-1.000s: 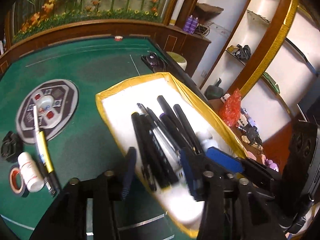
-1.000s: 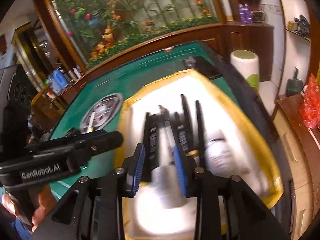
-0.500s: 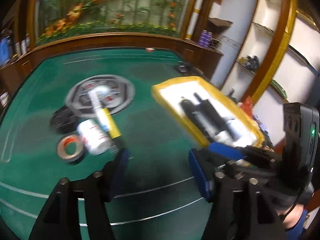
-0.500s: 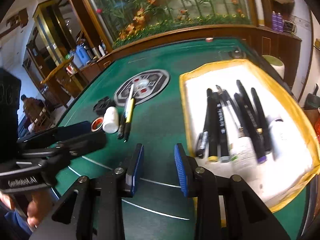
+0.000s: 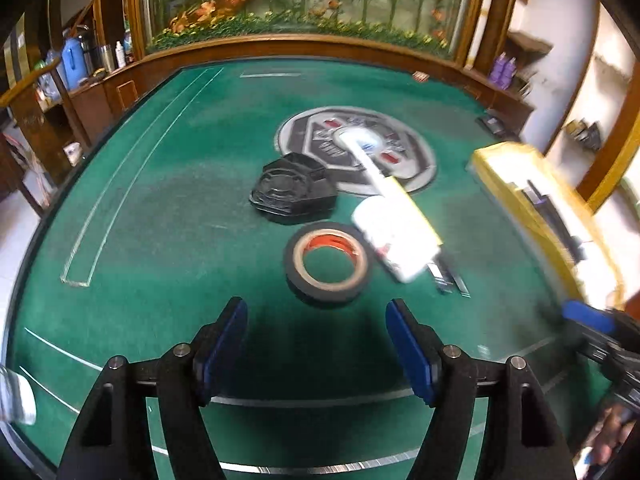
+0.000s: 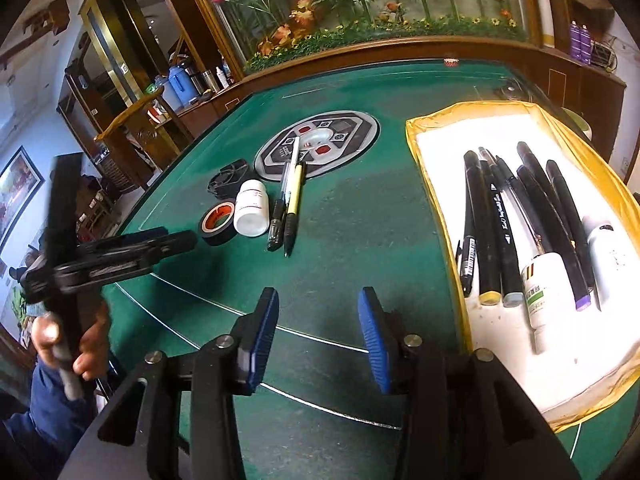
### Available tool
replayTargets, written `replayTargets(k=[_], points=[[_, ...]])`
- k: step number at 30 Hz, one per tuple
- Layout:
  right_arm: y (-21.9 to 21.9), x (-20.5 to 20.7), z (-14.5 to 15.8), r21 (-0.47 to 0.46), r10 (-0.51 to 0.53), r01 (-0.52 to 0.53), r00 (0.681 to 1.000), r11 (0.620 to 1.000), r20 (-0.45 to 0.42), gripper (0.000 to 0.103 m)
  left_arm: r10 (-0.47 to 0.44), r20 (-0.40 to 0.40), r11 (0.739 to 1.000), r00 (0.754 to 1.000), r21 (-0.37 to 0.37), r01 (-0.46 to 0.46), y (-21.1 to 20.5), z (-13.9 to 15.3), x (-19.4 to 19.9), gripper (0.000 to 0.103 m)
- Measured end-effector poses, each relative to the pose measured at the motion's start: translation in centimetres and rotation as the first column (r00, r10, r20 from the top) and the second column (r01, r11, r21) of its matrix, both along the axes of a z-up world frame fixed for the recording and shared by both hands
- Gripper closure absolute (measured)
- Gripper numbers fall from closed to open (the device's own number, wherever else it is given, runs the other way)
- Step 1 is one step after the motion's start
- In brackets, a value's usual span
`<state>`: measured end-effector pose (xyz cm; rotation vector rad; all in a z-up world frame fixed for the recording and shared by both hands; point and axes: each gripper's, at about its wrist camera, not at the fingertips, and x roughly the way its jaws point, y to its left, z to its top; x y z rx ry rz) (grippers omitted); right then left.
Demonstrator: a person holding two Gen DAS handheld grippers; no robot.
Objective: Organize rigid objects
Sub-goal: 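Move both open tools back toward the remaining pile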
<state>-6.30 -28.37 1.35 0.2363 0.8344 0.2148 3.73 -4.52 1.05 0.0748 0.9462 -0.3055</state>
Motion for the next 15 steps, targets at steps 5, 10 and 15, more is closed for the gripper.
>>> replayTargets(k=[5,10,15], points=[[-0.5,-0.1,0.1,-0.006,-0.010,0.010,1.000,1.000,0.000,0.061,-0.035,0.001,0.997,0.999,0.065,0.035,-1.5,-0.9,1.5,0.023],[-0.3,0.6,0.0,-0.009,-0.006,0.006,1.000,1.000,-0.011,0.061,-0.009,-0.016,0.999,1.000,0.053,0.010,-1.6,-1.7,3.6,0.023],[0.8,2.2,0.3,-0.038,0.009,-0.010,1.000,0.999,-0.022,0.061,-0.023,-0.052,0.999,0.998,-0.037,0.021,-0.8,-2.0,4.2,0.036]])
